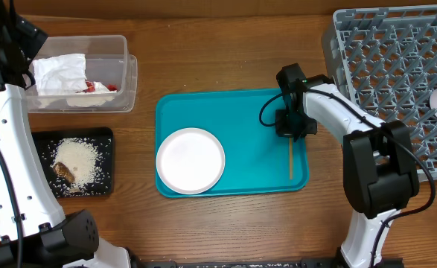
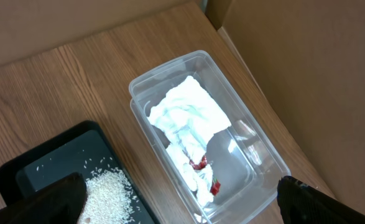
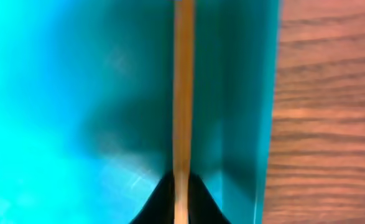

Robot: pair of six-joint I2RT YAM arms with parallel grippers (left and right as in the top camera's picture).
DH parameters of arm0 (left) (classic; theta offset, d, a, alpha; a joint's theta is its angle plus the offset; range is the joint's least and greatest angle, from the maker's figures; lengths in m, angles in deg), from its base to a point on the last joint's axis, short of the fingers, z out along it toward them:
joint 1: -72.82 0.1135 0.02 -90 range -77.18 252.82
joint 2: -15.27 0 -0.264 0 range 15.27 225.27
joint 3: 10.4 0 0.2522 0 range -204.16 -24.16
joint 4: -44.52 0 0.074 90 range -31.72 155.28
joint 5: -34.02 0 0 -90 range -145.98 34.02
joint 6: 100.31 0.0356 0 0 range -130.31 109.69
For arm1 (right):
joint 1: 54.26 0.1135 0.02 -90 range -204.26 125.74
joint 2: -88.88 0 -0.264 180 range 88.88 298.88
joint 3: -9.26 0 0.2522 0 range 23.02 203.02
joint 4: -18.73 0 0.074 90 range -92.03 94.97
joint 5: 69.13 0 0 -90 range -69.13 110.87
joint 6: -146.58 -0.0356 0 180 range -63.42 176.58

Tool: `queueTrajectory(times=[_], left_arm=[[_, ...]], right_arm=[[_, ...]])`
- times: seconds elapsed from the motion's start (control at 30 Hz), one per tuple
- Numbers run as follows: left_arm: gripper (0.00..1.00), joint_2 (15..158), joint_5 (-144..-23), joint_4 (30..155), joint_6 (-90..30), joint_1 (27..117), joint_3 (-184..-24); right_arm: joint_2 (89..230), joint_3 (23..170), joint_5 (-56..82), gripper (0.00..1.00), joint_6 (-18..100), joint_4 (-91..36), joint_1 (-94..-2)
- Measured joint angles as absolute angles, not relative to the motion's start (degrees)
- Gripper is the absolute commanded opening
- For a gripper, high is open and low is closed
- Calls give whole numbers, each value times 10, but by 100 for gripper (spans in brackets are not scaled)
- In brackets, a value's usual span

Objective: Sort waste into correct bins and load items into the dishwasher
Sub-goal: 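Return the right gripper to the tray and grasp the remaining chopstick, then carry the chopstick to the rack and release it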

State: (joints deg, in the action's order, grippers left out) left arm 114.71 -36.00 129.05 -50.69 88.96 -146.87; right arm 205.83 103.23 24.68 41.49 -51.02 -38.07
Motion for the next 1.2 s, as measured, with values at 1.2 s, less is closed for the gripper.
queueTrajectory(times=[1.2], left_arm=[[100,1147,-360,1290,-507,890,-1469]], right_arm=[[2032,1387,153,6,717,-545,-677]])
